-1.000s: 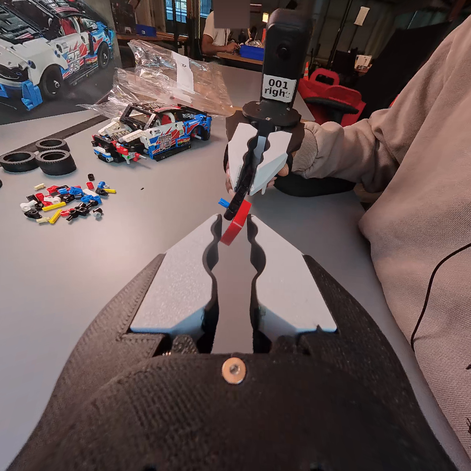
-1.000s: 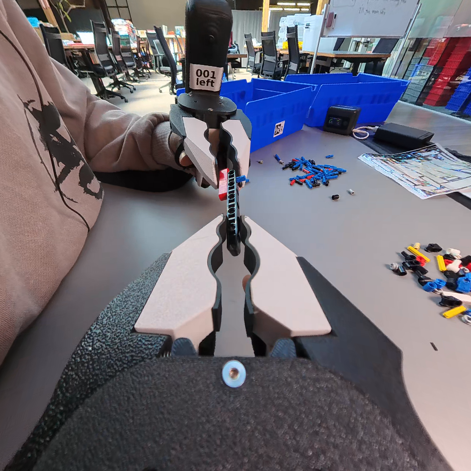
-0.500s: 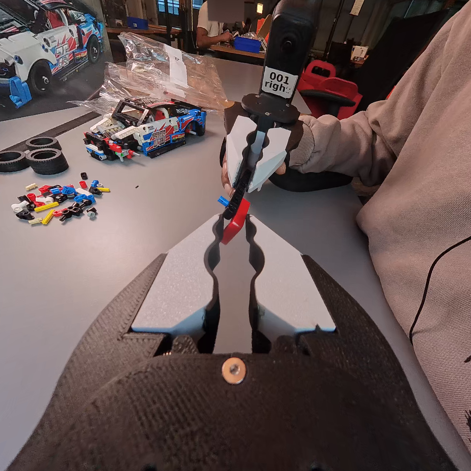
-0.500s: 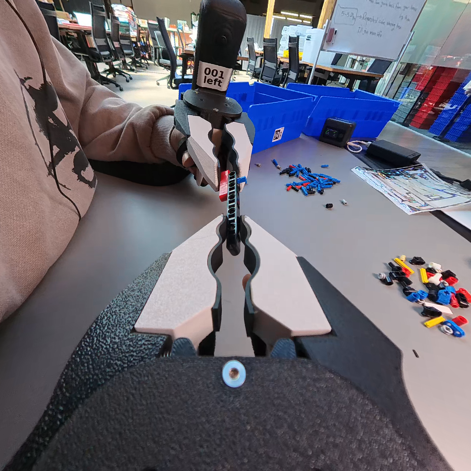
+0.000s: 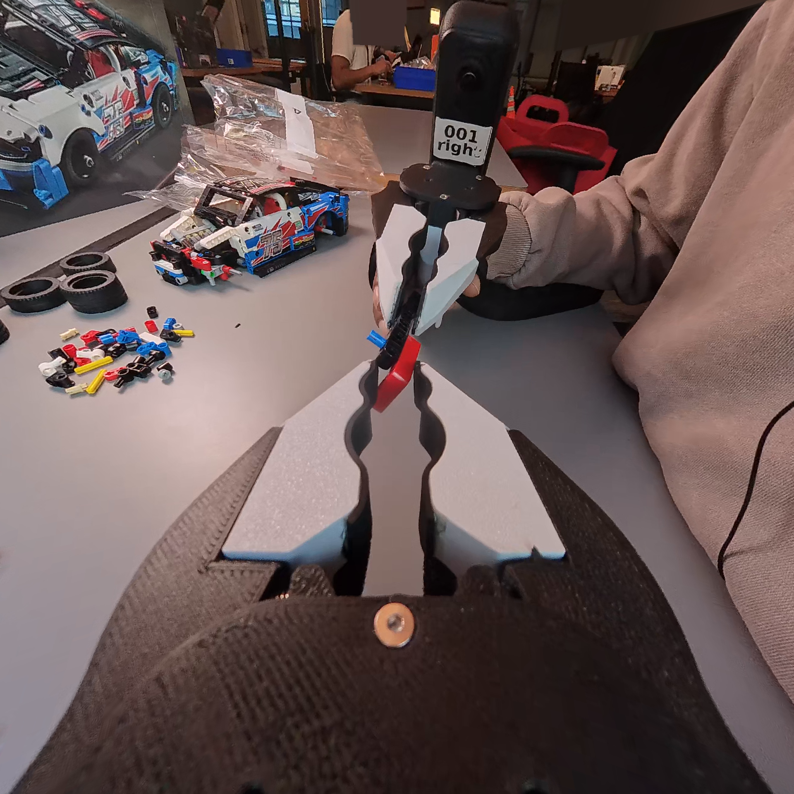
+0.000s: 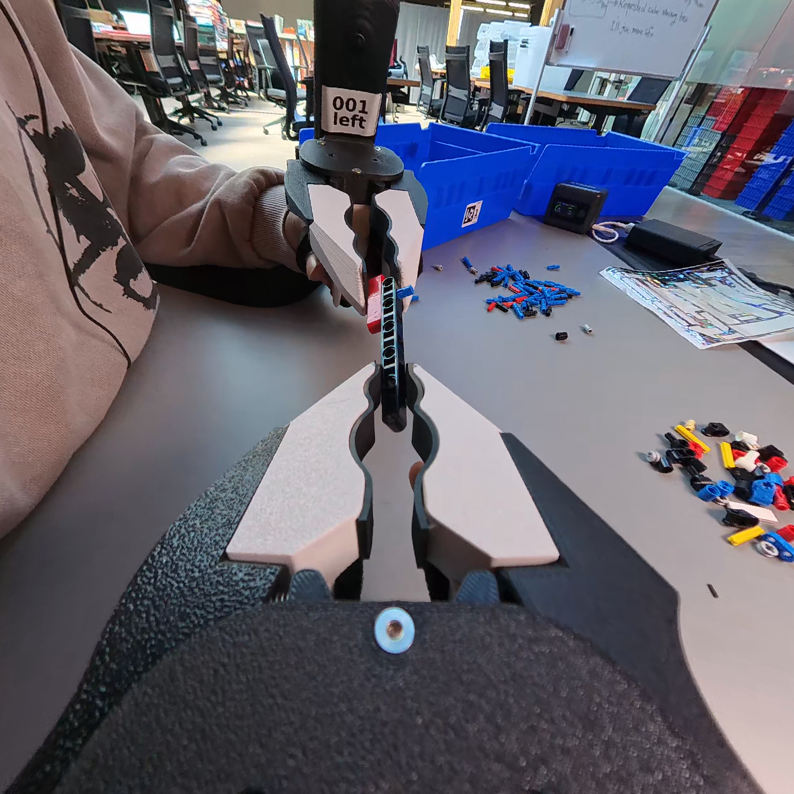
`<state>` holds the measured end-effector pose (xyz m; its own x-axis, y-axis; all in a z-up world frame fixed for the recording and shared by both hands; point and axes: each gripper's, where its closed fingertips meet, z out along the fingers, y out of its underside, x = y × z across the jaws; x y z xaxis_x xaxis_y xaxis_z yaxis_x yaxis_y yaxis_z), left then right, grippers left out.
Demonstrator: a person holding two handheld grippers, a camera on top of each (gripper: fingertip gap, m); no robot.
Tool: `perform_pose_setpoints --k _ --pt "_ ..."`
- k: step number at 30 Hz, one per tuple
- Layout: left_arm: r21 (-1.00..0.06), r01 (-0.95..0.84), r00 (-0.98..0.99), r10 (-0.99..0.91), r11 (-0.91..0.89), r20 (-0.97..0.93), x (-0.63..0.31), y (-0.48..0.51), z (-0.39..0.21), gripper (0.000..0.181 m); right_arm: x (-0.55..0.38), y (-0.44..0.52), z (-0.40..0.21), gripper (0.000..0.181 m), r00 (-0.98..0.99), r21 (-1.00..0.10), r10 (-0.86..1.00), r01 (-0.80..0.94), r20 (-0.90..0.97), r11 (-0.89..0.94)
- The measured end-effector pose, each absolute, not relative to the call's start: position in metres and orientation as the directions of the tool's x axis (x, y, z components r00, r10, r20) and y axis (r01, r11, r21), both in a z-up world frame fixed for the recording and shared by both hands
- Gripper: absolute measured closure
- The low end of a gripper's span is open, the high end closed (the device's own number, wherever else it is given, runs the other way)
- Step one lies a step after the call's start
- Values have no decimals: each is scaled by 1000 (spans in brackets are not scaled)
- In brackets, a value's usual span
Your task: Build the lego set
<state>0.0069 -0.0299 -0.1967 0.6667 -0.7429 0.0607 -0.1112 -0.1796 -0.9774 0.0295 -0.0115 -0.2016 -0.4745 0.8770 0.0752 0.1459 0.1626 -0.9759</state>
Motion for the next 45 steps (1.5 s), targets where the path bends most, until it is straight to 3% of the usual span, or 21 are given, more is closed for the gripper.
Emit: perform_pose_setpoints --k 8,14,22,30,35,39,45 --pt "-979 -121 661 -749 -166 45 8 -31 -197 167 30 -13 -203 173 -477 -971 875 153 88 182" --pt "-955 -293 633 -756 -34 -167 19 -36 -203 167 31 -29 -205 165 -534 -972 845 177 38 155" --pt "-893 -445 590 -730 62 -344 27 -37 -211 167 30 -37 -208 171 -557 -971 830 216 -36 103" --pt "-952 -300 659 -735 -62 -160 18 -31 -208 157 28 -32 -203 174 -533 -978 846 168 15 124" --pt "-963 -64 641 -751 -262 162 16 -31 -202 142 28 -30 -192 174 -521 -987 852 104 52 123" --pt "-933 46 567 -760 -356 318 26 -35 -197 147 29 -32 -182 174 -515 -989 851 43 102 144" --pt "-931 71 546 -767 -357 336 30 -36 -193 156 30 -39 -179 174 -534 -988 837 13 121 152"
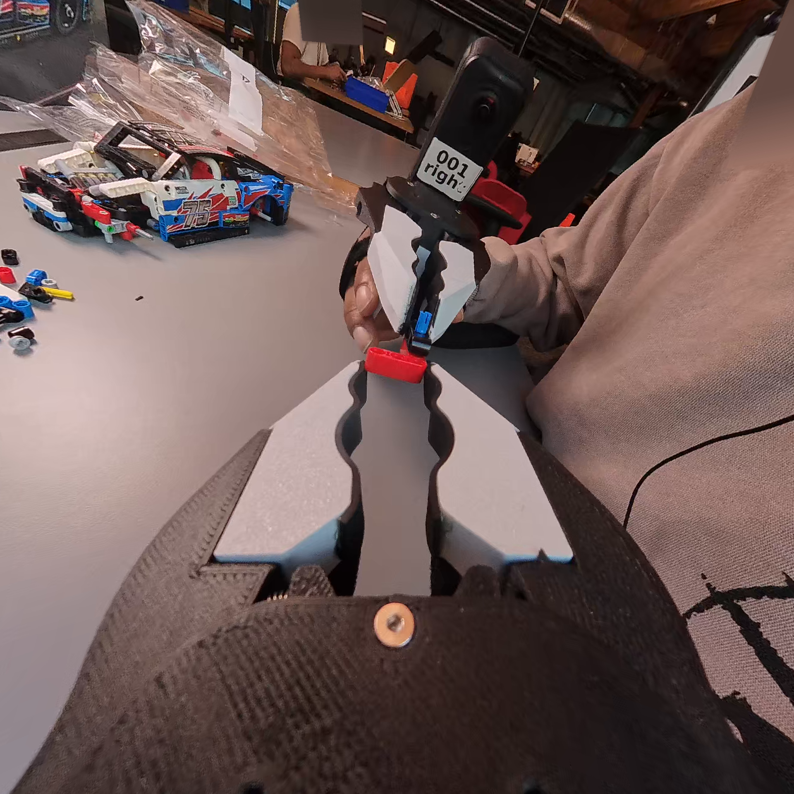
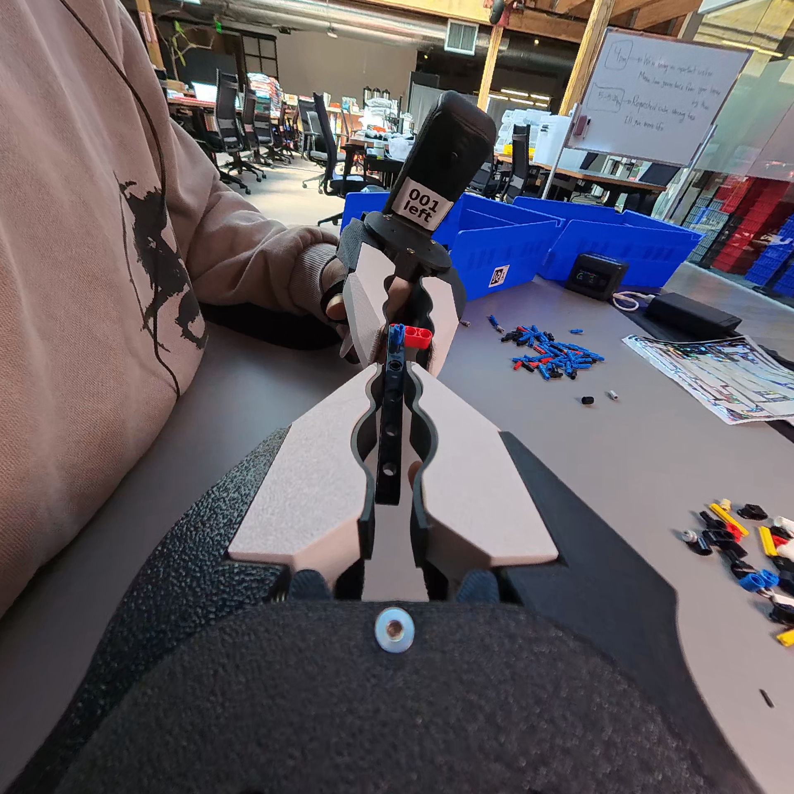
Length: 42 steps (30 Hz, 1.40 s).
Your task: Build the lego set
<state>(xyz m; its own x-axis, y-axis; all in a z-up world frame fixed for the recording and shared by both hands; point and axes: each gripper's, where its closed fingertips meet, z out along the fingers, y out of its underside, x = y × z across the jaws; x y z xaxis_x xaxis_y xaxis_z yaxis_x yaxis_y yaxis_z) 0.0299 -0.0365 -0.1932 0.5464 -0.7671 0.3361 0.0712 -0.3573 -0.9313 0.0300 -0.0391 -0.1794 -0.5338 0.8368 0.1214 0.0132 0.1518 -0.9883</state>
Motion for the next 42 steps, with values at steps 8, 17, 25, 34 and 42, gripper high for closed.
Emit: perform_pose_setpoints --k 8,17,25,34,42 --pt "-936 64 580 -750 -345 316 23 -31 -196 156 24 -34 -185 174 -505 -987 856 45 113 157" --pt "-933 60 580 -748 -355 322 23 -31 -198 157 24 -35 -189 174 -519 -989 853 94 50 116" --pt "-900 137 576 -706 -414 412 18 -25 -198 156 20 -29 -184 175 -508 -991 856 133 -90 -25" --pt "-838 269 477 -691 -474 544 22 -25 -188 166 18 -24 -179 175 -502 -987 852 125 -150 -100" --pt "-869 276 485 -721 -410 494 26 -25 -179 170 17 -30 -181 175 -519 -980 834 153 -188 -126"
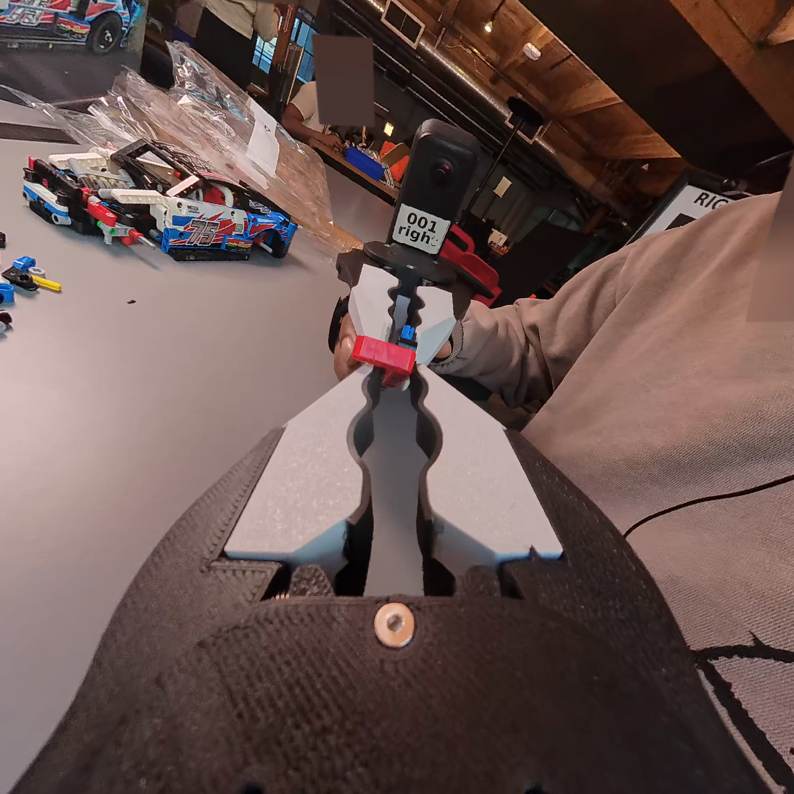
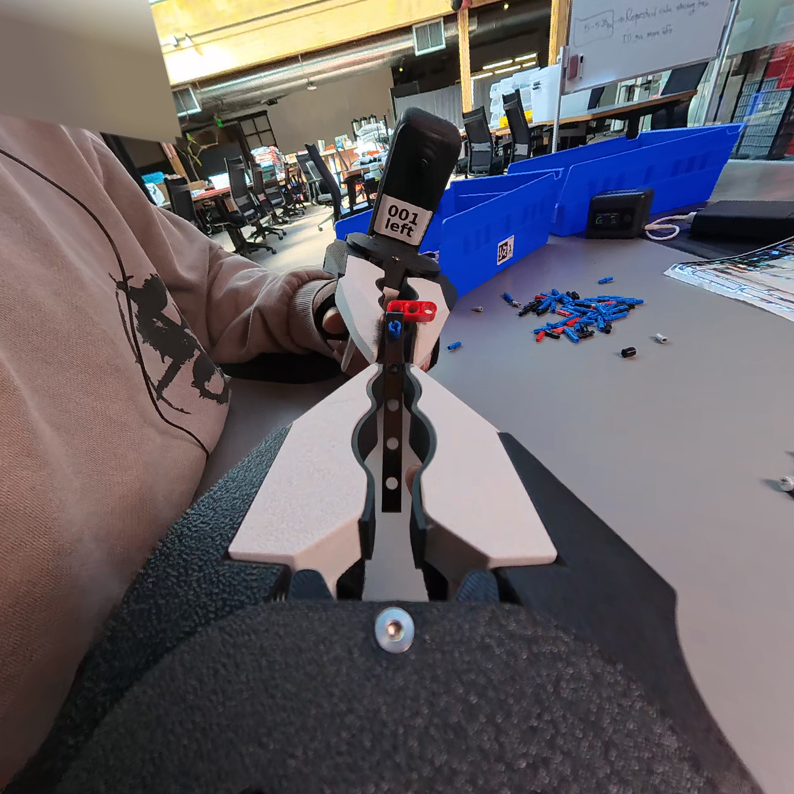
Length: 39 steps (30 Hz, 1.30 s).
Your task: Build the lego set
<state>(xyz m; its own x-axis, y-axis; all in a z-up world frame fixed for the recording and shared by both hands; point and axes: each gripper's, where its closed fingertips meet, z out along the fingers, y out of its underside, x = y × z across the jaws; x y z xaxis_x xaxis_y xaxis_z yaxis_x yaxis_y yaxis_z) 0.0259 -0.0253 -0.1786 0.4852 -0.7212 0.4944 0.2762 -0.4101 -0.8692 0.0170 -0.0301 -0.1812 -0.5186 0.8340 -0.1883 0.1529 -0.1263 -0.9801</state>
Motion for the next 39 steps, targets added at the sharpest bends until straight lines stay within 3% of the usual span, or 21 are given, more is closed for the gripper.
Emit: perform_pose_setpoints --k 19,26,39 --pt "-956 166 516 -805 -242 294 28 -34 -172 175 19 -38 -176 175 -520 -992 849 121 -92 -33" --pt "-969 162 537 -807 -184 243 27 -32 -160 175 20 -36 -162 175 -543 -984 821 86 -178 -157" --pt "-930 293 508 -788 -223 349 24 -24 -146 175 19 -26 -145 176 -556 -956 790 26 -256 -292"
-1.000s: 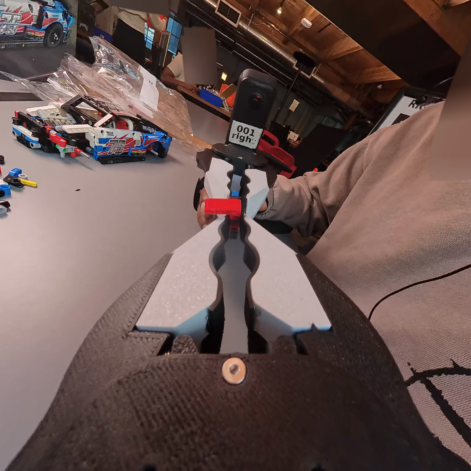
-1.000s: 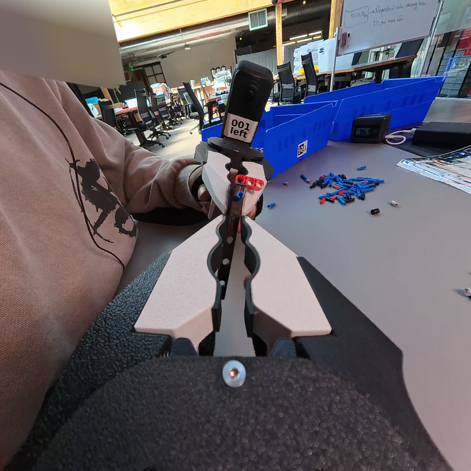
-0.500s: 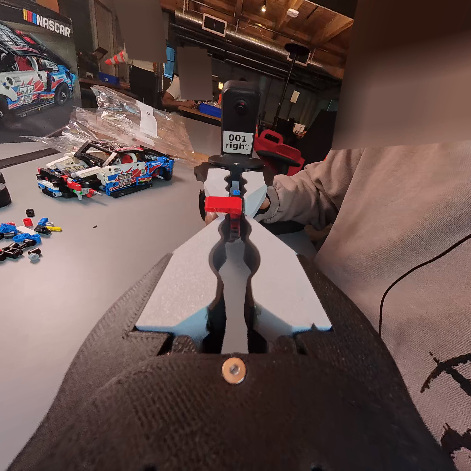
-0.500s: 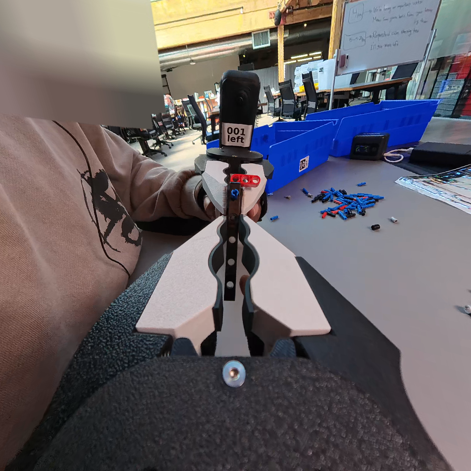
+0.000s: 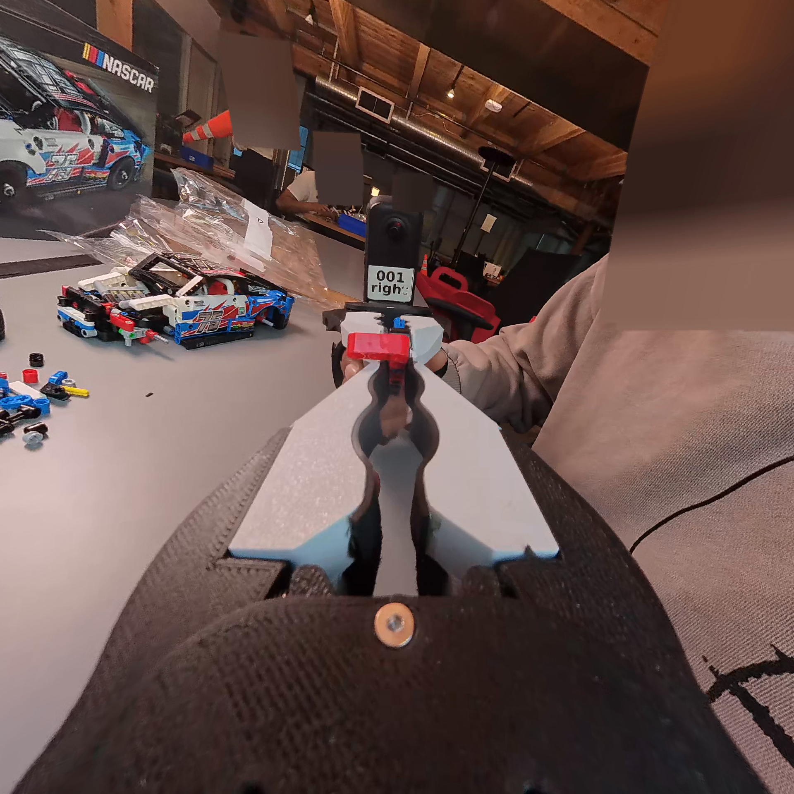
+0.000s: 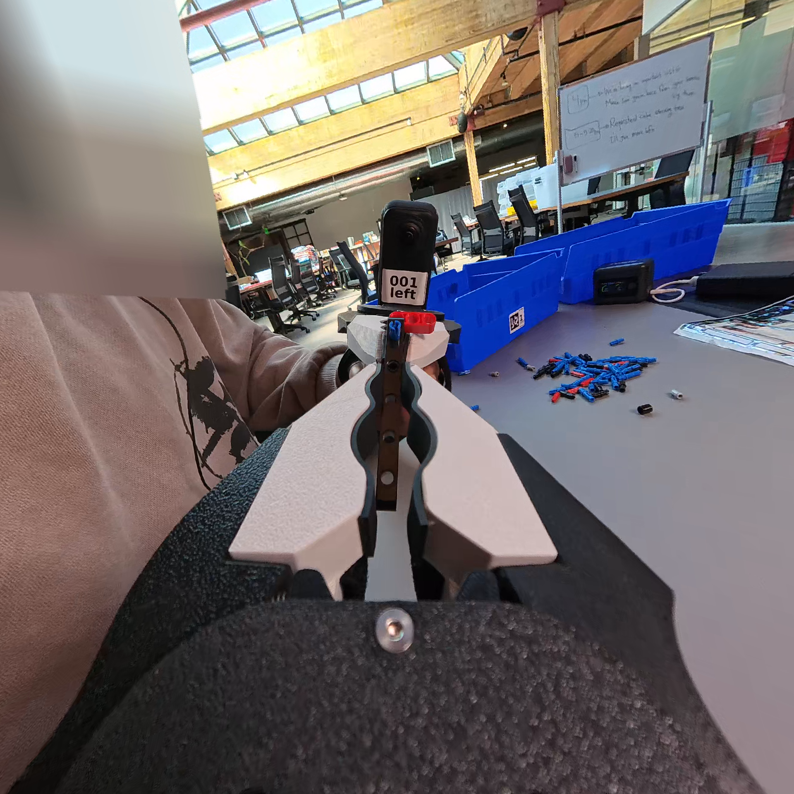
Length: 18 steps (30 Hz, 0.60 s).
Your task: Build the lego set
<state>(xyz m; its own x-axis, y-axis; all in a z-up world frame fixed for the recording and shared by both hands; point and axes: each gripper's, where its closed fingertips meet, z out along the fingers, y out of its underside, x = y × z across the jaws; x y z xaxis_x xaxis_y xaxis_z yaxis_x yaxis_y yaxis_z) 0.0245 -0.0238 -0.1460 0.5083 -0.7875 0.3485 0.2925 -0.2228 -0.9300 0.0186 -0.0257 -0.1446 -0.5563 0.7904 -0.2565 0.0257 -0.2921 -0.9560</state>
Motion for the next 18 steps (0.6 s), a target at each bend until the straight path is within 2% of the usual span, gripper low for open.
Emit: perform_pose_setpoints --k 4,8,16,18 --pt "-931 265 504 -787 -251 356 24 -26 -153 175 18 -28 -151 175 -559 -959 785 72 -267 -275" --pt "-940 196 520 -783 -281 342 26 -31 -167 175 19 -34 -167 175 -554 -974 801 153 -226 -169" --pt "-952 89 533 -793 -292 293 31 -36 -179 174 22 -38 -176 176 -574 -971 788 197 -224 -133" --pt "-955 94 540 -792 -280 285 31 -36 -175 174 23 -38 -172 176 -574 -979 795 163 -195 -122"
